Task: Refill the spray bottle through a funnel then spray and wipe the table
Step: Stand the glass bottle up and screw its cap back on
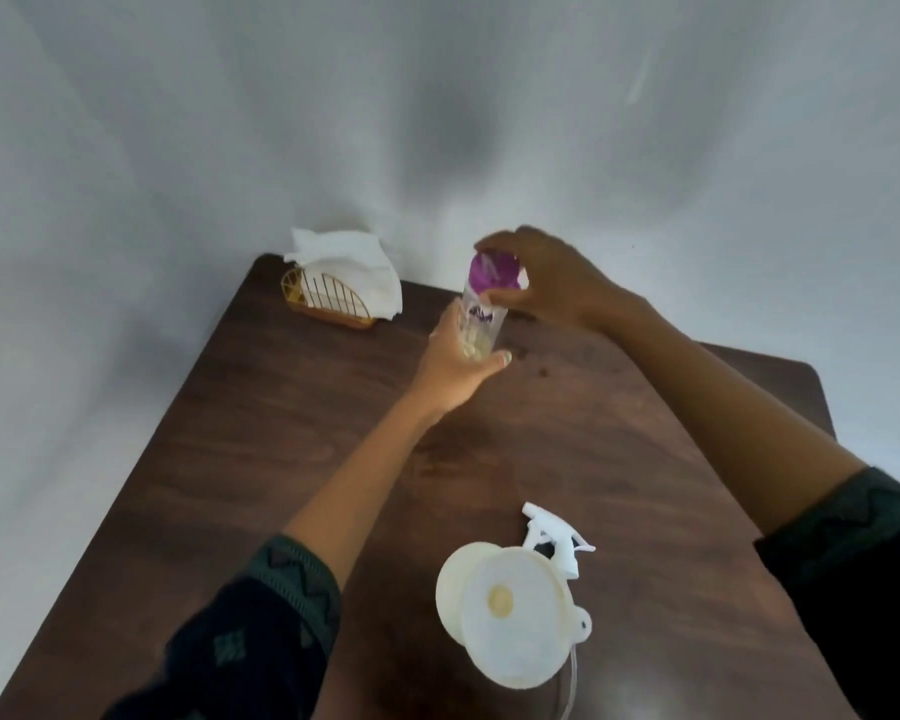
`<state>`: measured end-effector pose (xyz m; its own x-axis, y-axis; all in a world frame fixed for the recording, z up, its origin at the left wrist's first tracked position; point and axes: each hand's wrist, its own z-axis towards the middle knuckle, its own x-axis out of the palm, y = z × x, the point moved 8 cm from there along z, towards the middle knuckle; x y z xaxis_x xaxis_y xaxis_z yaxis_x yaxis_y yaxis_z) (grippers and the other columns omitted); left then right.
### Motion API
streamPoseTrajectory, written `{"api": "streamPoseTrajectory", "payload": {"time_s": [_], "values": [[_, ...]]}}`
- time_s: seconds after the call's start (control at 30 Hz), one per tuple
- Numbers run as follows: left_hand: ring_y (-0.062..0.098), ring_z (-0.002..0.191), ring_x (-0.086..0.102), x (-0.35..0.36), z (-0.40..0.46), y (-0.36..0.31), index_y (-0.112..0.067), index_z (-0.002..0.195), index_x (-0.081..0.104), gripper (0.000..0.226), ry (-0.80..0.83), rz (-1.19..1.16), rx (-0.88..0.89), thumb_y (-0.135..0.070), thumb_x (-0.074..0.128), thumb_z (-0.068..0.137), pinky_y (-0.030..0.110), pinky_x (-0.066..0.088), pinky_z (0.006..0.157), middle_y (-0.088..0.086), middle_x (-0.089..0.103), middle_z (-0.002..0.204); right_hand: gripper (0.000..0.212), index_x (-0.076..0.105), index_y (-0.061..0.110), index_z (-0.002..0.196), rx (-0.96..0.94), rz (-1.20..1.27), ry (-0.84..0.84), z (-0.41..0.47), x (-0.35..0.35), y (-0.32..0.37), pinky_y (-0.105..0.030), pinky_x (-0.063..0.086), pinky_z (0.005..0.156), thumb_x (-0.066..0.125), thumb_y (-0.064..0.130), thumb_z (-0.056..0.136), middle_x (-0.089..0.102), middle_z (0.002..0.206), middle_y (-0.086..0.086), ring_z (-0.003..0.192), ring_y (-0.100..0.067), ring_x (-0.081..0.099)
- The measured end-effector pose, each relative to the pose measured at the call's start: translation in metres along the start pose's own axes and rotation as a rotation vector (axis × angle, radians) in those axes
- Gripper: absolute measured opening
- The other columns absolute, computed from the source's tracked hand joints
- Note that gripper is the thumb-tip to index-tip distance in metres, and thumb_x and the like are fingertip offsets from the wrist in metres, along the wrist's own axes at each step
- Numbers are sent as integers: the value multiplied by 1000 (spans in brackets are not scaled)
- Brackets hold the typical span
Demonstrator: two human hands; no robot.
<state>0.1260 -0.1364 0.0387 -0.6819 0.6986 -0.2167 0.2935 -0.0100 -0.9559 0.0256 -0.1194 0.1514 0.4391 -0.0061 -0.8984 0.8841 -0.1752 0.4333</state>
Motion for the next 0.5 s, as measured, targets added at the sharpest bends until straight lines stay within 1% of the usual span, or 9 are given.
{"api": "streamPoseTrajectory", "payload": {"time_s": [0.07,0.13,0.2,0.23,0.3,0.43,0.5], "values": [[20,132,43,-5,17,4,-16,146,28,86,-18,4,-31,-26,77,77,36,39,108,3,41,145,56,47,21,132,0,6,-44,18,3,-8,-42,46,95,69,31,82,53,122,-9,108,-24,55],[20,138,36,-9,31,8,-18,152,16,97,-25,22,-71,-31,76,77,33,33,111,5,32,153,57,45,20,133,5,13,-85,34,3,-14,-42,46,95,68,30,82,51,121,-12,108,-27,54],[21,141,31,-12,44,13,-19,154,10,104,-42,24,-92,-36,76,75,37,31,115,7,25,156,56,44,20,134,10,28,-108,48,5,-19,-41,47,94,66,28,83,50,123,-13,109,-28,54],[21,142,30,-13,49,15,-20,154,9,105,-48,18,-102,-37,76,74,40,30,116,7,23,157,56,43,20,134,9,33,-116,54,6,-20,-41,47,93,66,27,83,49,123,-13,108,-28,54],[22,143,28,-13,56,17,-21,154,6,102,-51,23,-115,-34,74,79,40,28,117,8,20,158,54,42,19,133,4,41,-135,63,10,-22,-40,48,91,64,26,84,49,123,-12,106,-28,54],[20,143,28,-13,66,20,-24,154,0,101,-60,11,-118,-29,73,83,36,28,116,7,17,159,49,42,15,129,7,63,-202,74,12,-23,-35,50,84,58,24,84,50,123,-12,102,-28,56],[19,142,29,-11,67,21,-24,154,-1,101,-53,13,-123,-29,72,83,33,28,115,7,18,159,49,42,14,129,12,61,-221,77,11,-24,-38,51,83,56,20,82,49,123,-12,101,-28,56]]}}
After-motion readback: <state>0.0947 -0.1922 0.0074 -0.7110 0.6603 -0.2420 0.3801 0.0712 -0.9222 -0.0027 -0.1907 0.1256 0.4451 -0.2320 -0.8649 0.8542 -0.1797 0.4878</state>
